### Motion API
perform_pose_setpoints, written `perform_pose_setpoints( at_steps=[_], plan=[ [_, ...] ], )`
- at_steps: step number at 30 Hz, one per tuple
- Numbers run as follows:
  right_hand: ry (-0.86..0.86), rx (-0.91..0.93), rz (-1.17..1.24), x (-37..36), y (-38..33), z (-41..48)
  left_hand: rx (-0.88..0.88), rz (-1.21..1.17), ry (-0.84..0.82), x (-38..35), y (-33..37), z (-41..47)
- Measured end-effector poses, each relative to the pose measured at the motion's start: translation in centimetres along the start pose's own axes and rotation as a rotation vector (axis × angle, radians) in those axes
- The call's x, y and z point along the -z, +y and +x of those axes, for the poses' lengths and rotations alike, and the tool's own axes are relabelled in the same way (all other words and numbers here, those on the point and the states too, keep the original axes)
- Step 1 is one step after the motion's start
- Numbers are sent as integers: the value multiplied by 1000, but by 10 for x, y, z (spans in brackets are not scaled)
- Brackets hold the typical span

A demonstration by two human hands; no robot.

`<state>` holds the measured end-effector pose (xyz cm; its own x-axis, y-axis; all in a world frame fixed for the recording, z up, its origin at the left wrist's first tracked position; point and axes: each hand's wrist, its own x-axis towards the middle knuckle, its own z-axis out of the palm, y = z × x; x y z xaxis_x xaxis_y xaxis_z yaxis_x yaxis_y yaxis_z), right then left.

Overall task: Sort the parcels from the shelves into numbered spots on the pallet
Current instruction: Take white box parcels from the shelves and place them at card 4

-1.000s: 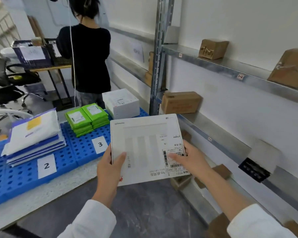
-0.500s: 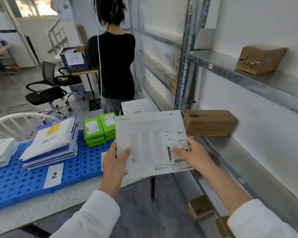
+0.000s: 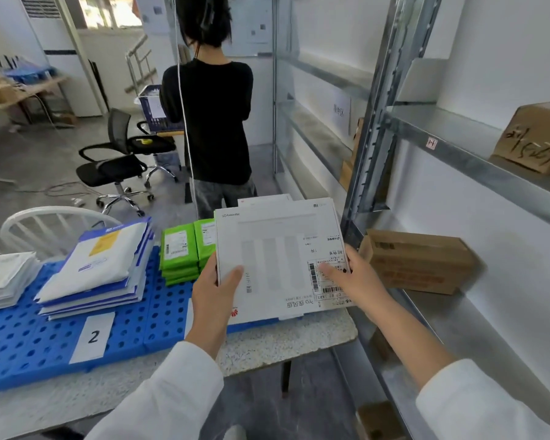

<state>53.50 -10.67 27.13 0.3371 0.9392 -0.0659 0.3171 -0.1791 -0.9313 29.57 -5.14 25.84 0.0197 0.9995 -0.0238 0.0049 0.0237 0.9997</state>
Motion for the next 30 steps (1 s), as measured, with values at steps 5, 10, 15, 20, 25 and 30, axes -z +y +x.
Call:
perform_pose_setpoints(
  at_steps=[5, 10, 15, 20, 25, 30],
  plan=[
    [41, -21, -68, -8, -8, 59, 5, -34, -18, -11, -2, 60],
    [39, -50, -94, -22, -20, 122, 40, -102, 1, -18, -4, 126],
    [25, -83, -122, -35, -31, 190, 54, -108, 1, -24, -12, 192],
    [16, -144, -117, -51, -35, 247, 84, -85, 10, -31, -26, 253],
    [18, -238, -140, -62, -23, 290, 150, -57, -9, -37, -45, 295],
    [17, -291, -113, -69, -5, 321, 197, -55, -16, -48, -66, 324]
  ],
)
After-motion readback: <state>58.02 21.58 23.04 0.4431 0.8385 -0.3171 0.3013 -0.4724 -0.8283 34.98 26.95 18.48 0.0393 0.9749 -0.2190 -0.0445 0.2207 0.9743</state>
